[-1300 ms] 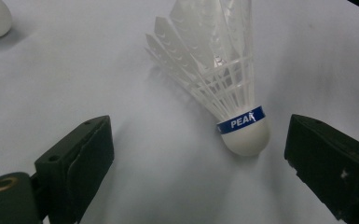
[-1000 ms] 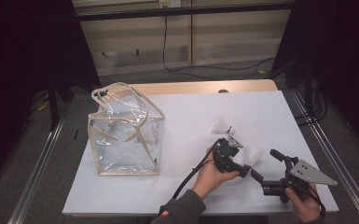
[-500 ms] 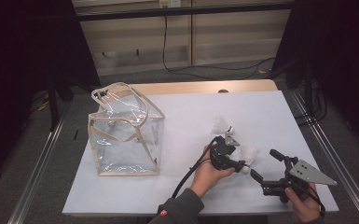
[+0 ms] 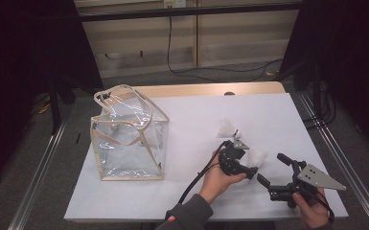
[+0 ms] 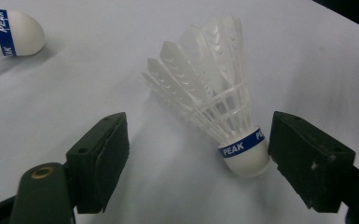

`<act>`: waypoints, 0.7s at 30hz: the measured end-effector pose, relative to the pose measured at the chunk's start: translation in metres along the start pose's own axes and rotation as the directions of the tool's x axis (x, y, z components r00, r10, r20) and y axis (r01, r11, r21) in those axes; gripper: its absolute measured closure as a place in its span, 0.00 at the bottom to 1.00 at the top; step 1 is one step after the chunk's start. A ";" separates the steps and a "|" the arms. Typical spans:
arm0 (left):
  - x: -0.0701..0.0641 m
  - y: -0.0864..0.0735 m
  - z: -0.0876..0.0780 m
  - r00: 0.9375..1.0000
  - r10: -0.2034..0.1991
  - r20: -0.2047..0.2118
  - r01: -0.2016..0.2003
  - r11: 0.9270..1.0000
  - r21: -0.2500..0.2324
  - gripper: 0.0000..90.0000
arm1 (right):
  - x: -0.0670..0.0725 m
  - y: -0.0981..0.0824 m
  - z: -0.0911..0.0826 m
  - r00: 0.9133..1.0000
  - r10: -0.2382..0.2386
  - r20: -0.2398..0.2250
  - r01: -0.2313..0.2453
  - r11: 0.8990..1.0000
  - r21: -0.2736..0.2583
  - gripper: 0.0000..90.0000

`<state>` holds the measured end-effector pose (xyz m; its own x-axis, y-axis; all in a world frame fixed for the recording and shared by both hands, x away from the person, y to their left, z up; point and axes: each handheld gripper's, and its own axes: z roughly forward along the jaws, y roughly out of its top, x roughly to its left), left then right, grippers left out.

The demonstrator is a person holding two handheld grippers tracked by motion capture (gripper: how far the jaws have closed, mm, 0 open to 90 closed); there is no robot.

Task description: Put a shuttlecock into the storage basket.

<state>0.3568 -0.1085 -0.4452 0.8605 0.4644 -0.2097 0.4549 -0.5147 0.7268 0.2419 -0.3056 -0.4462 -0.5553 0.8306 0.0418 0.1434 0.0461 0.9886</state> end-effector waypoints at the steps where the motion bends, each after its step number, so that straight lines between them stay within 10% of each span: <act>1: 0.000 0.001 0.000 1.000 0.009 0.002 -0.009 1.000 -0.001 0.27 | 0.000 0.000 0.000 1.000 0.000 0.000 0.000 1.000 0.000 0.00; 12: -0.007 0.001 0.007 0.999 0.013 0.035 -0.013 1.000 0.006 0.23 | 0.000 0.000 0.000 1.000 0.003 0.001 -0.003 1.000 -0.004 0.00; 21: -0.004 0.002 0.006 0.999 0.044 -0.001 -0.044 0.999 0.007 0.51 | -0.001 0.000 -0.001 1.000 0.000 0.002 0.000 1.000 -0.003 0.00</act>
<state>0.3553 -0.1155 -0.4469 0.8795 0.4419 -0.1765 0.4178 -0.5397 0.7308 0.2416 -0.3069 -0.4458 -0.5540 0.8315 0.0415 0.1407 0.0443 0.9891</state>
